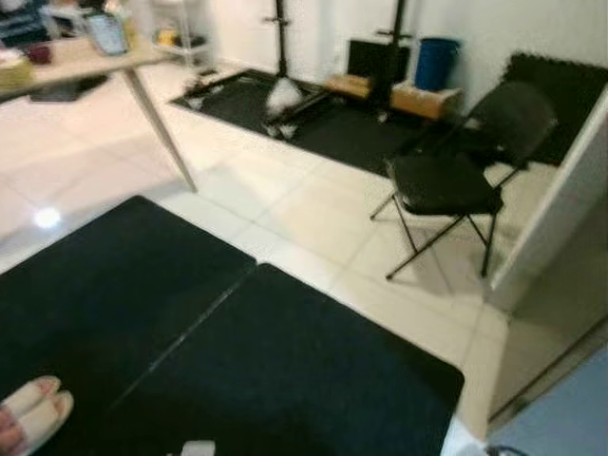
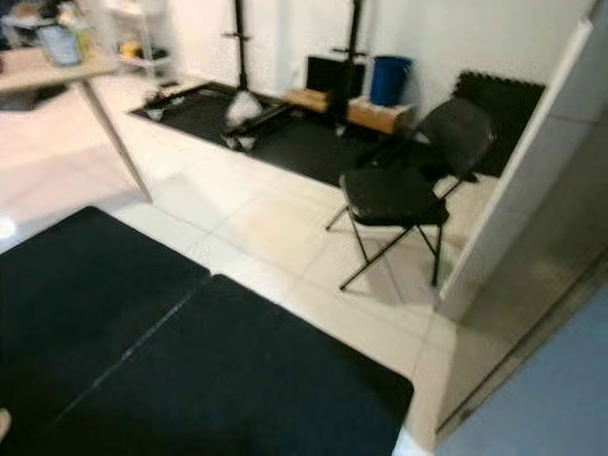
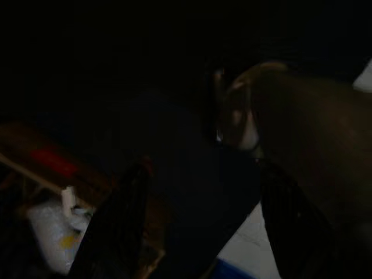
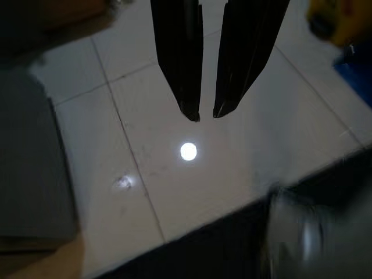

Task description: Restocking fridge

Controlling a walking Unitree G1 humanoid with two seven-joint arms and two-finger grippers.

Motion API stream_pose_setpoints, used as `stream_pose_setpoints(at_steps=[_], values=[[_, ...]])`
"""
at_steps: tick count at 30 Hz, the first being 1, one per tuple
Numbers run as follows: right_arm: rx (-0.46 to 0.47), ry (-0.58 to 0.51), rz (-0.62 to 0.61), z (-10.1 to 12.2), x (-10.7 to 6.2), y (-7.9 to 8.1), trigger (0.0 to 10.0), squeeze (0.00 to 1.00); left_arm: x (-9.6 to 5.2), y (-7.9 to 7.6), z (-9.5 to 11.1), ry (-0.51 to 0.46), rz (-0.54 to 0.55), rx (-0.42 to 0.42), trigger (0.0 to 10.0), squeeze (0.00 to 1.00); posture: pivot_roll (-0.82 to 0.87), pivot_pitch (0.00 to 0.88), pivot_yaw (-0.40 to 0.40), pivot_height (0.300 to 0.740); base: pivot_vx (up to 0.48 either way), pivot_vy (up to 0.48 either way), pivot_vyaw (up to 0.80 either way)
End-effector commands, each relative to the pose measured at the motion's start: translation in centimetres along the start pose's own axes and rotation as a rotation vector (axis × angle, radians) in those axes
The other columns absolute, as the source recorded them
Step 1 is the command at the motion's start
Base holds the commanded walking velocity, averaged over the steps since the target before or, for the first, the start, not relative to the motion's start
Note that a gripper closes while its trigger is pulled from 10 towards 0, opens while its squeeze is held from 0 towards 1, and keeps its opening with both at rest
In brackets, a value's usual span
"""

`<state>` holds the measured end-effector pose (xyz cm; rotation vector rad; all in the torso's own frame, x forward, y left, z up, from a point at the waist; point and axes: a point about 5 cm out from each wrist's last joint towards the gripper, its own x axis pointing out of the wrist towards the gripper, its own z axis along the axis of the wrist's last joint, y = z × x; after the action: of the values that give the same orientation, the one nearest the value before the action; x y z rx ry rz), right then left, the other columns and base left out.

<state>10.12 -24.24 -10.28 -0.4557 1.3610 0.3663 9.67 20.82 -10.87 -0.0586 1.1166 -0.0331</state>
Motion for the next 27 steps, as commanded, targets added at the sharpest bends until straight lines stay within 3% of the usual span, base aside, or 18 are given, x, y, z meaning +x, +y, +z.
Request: stream_pose_setpoints(at_steps=[1, 17, 27], values=[[-0.002, -0.002, -0.010, 0.20, -0.09, -0.41, 10.0, 0.00, -0.20, -0.14, -1.13, 0.034, 0.002, -0.013, 10.0, 0.00, -0.09, 0.000, -0.040, 0.740, 0.000, 0.000, 0.77], [-0.017, 0.007, -0.016, 0.11, -0.11, -0.52, 10.0, 0.00, -0.19, -0.19, -1.10, 0.029, 0.004, -0.015, 10.0, 0.00, -0.09, 0.000, -0.043, 0.740, 0.000, 0.000, 0.77], [-0.013, 0.019, -0.047, -0.03, -0.13, -0.72, 10.0, 0.00, -0.20, -0.19, -1.13, 0.029, 0.000, -0.016, 10.0, 0.00, -0.09, 0.000, -0.047, 0.740, 0.147, 0.000, 0.00]])
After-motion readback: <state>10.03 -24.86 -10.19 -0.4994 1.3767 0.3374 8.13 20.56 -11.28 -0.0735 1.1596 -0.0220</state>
